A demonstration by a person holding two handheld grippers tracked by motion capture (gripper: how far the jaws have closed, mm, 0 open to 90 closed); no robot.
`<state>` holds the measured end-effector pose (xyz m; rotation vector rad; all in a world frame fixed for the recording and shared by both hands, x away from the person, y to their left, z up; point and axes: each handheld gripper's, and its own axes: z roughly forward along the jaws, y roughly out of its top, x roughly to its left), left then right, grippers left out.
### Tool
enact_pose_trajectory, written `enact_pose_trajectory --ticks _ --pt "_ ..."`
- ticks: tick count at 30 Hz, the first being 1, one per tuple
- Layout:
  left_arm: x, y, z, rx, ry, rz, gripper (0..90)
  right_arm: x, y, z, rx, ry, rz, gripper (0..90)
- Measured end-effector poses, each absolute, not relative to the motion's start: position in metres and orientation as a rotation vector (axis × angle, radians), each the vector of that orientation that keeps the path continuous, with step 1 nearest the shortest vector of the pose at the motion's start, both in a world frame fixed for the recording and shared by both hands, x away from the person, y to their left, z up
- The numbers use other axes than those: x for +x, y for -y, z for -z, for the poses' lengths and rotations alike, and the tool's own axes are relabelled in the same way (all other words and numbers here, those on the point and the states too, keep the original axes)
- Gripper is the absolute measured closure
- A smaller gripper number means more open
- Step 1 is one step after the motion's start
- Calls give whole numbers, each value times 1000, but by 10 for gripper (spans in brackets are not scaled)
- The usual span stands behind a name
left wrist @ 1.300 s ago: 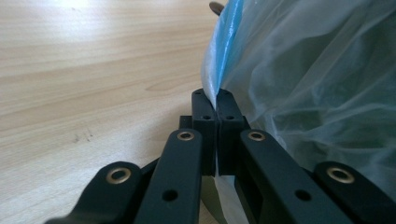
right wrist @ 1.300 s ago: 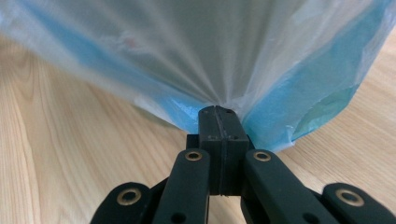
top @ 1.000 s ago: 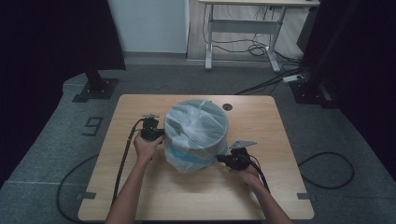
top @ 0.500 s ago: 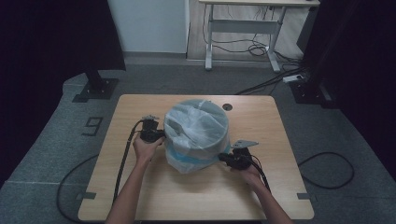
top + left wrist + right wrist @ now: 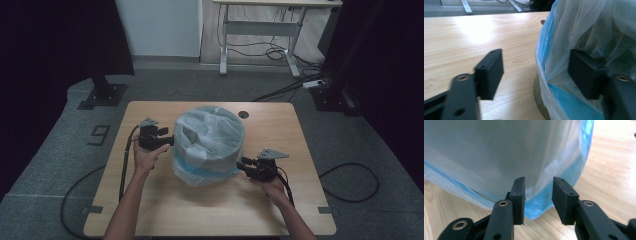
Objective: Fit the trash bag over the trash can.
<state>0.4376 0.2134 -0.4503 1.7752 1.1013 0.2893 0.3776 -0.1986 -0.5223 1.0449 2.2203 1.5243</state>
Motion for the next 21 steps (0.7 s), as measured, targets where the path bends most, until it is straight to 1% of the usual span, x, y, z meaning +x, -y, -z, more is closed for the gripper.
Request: enact_pose_trajectory --ticks 4,11,15,21 --pt "435 -221 445 1748 -1103 -307 195 376 196 520 1028 -2233 -1515 594" --pt "426 -233 428 1726 -1074 -317 188 375 198 516 1030 -2235 -1523 579" --pt "418 -237 410 1722 -1018 -315 195 370 203 513 1023 -2232 -1518 569" --pt "411 -234 381 1712 -896 -247 187 361 216 512 1059 -2174 -1497 547"
